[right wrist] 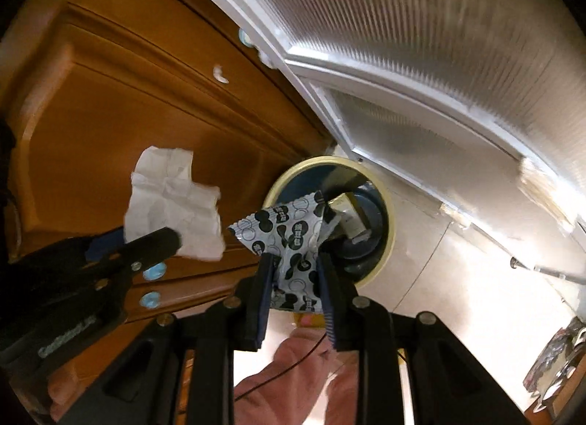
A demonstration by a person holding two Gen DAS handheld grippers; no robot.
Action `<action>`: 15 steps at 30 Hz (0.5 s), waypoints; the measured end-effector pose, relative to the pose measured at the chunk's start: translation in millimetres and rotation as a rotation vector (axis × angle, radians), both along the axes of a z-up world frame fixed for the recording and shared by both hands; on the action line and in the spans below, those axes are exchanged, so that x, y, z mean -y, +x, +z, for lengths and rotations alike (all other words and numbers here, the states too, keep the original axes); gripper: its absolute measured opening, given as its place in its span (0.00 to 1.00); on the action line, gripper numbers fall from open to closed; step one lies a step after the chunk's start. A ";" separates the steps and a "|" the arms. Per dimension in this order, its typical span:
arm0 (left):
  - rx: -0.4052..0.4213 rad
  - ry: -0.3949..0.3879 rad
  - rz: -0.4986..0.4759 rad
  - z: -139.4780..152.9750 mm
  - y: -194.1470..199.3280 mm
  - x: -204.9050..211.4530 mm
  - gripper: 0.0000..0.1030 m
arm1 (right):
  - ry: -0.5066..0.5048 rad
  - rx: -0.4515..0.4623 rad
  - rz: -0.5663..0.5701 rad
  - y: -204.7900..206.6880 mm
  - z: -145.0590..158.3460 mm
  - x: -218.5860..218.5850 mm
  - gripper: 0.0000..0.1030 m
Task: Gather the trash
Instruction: 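Open both tools to drop the tissue and wrapper into the bin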
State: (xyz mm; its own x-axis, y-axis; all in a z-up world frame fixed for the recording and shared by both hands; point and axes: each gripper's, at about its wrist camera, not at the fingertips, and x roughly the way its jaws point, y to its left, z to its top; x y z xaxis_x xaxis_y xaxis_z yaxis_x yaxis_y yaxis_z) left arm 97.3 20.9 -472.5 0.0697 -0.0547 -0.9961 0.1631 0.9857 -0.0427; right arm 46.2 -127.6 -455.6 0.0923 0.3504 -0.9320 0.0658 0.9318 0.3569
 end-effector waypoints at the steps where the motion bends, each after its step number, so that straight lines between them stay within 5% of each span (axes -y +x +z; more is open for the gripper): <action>1: -0.012 -0.001 -0.002 -7.4 2.7 -0.6 0.43 | -0.004 -0.016 0.003 3.2 -8.8 -1.2 0.31; 8: -0.029 0.019 -0.001 -24.1 8.0 -7.5 0.48 | -0.021 -0.020 -0.003 10.3 -22.2 -4.2 0.39; 15: 0.007 0.032 -0.008 11.3 0.2 -12.4 0.48 | -0.034 0.010 0.020 3.9 9.0 -6.9 0.39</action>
State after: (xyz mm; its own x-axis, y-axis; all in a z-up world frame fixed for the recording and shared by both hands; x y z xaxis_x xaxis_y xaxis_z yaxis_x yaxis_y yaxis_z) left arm 97.6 33.4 -461.2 0.0762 -0.0234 -0.9968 0.1708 0.9853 -0.0100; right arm 50.1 -120.7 -446.6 0.0953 0.3206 -0.9424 0.0439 0.9444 0.3258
